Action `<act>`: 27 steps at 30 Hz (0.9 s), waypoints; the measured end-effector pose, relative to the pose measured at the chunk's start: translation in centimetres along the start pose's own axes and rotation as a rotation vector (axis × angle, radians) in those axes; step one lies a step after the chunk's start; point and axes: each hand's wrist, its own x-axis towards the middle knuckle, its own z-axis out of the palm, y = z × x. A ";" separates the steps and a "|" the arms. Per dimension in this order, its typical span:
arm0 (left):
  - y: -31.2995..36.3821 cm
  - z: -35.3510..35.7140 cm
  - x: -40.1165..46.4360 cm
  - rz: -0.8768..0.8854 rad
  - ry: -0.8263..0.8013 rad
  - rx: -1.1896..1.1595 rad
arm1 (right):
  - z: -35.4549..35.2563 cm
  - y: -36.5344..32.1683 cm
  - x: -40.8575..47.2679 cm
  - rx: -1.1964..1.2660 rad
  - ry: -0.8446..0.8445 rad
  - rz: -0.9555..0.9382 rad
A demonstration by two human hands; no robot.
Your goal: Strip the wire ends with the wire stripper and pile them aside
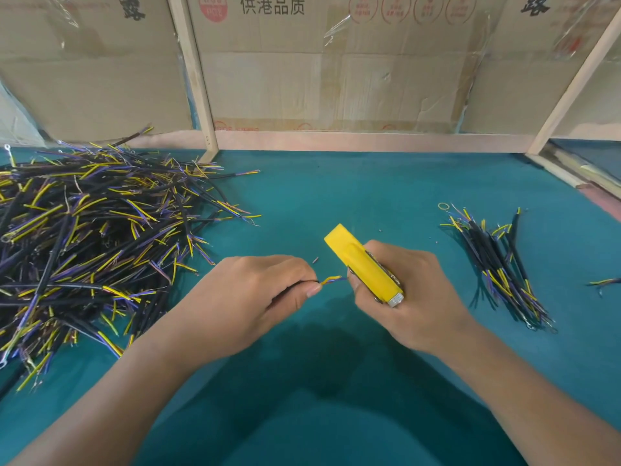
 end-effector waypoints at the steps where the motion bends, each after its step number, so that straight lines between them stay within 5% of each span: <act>1: 0.1 -0.1 0.0 0.008 -0.005 0.012 | 0.0 0.0 0.0 0.000 0.003 0.011; 27: 0.1 -0.7 0.0 0.013 -0.044 0.126 | -0.1 0.9 0.3 0.080 0.001 0.189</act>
